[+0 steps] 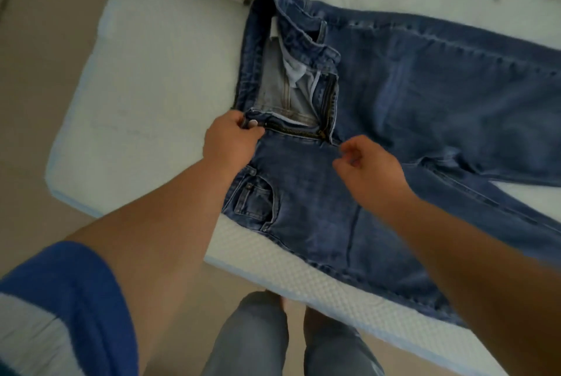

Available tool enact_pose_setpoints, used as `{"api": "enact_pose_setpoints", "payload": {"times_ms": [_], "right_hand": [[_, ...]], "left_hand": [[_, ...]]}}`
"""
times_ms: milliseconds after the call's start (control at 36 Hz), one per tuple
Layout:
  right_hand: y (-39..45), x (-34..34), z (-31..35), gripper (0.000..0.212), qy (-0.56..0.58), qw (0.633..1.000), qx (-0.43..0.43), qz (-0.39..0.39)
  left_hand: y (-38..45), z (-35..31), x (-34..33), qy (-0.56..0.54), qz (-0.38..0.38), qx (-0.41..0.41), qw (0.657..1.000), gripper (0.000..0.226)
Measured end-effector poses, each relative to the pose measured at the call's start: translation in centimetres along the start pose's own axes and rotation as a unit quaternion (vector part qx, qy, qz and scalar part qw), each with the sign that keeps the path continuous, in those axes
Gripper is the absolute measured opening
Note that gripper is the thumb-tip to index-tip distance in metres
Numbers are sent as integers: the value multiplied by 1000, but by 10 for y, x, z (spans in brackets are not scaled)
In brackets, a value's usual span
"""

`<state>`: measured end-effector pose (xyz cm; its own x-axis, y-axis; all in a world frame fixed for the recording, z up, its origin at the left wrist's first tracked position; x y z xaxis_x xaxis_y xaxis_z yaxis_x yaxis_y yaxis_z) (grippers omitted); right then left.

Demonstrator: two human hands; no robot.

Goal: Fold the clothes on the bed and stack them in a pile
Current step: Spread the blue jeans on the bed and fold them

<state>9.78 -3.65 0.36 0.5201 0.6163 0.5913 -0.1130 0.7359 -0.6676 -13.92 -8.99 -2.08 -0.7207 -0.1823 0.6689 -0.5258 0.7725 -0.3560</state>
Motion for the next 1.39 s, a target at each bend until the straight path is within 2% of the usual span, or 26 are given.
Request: {"api": "enact_pose_setpoints", "payload": {"times_ms": [111, 167, 250, 306, 361, 389, 444, 500, 556, 583, 611, 667, 722, 806, 889, 972, 1056, 1111, 1167, 1250, 1333, 1389], "right_hand": [[28, 8, 18, 27, 23, 999, 5, -34], [42, 11, 26, 43, 40, 997, -2, -65], [67, 7, 35, 64, 115, 989, -70, -63], [78, -2, 39, 56, 209, 968, -134, -24], [83, -10, 46, 28, 305, 939, -159, 9], [81, -12, 52, 16, 320, 936, -149, 4], [70, -13, 69, 7, 243, 965, -79, -53], [51, -19, 90, 10, 104, 986, 60, -117], [35, -46, 104, 29, -47, 978, 174, -107], [32, -61, 105, 38, -111, 972, 192, -80], [31, -72, 104, 44, -152, 968, 192, -58], [33, -81, 104, 51, -141, 973, 183, -27], [33, -77, 103, 54, -65, 986, 156, -3], [31, -66, 95, 48, 19, 995, 102, 11], [32, -43, 88, 37, 26, 996, 68, -48], [48, -10, 99, 35, -16, 987, 90, -133], [77, 12, 134, 48, -79, 971, 152, -167], [100, 16, 161, 54, -122, 963, 182, -157], [120, 10, 183, 51, -170, 956, 197, -136], [137, -13, 199, 43, -229, 949, 200, -86], [139, -26, 200, 45, -201, 962, 176, -61], [131, -25, 197, 44, -163, 968, 172, -80]], "left_hand": [[5, 9, -4, 81, -10, -11, 997, 24], [9, 10, -7, 107, -13, -34, 994, 26], [10, 9, -6, 139, -45, -81, 986, 32], [9, 10, -1, 142, -76, -94, 982, 34], [10, 10, 2, 124, -85, -96, 984, 31], [12, 11, 3, 113, -78, -90, 986, 27], [15, 18, 1, 79, -35, -62, 994, 21], [18, 21, 0, 37, 14, -38, 998, 20], [27, 25, 5, -18, 27, -1, 999, 16], [31, 29, 9, -68, 23, 31, 997, 18], [37, 32, 11, -132, 23, 73, 988, 30], [46, 36, 9, -224, 55, 136, 964, 70], [50, 33, 8, -194, 96, 123, 968, 91], [47, 19, 3, -102, 139, 39, 984, 73], [40, 9, -13, -53, 185, -32, 981, 49], [43, 7, -12, -47, 182, -26, 982, 32], [40, 10, -8, -92, 208, -16, 974, 13], [32, 14, -5, -106, 227, -21, 968, 21], [24, 17, 1, -107, 224, -30, 968, 29], [28, 23, 12, -52, 179, -37, 982, 40], [42, 27, 19, 7, 99, -30, 995, 33], [50, 29, 18, 24, 70, -19, 997, 36]]}}
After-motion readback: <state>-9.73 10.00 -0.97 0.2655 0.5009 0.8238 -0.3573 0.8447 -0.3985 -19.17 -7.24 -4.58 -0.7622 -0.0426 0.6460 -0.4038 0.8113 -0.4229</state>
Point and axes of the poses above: each hand's wrist, its own y-axis towards the middle knuckle, its own x-axis out of the back of the hand, z = x × y, the point moved 7 cm from there along y, towards the middle knuckle, and after that the axes turned 11 degrees about -x, right-handed, at the moved point
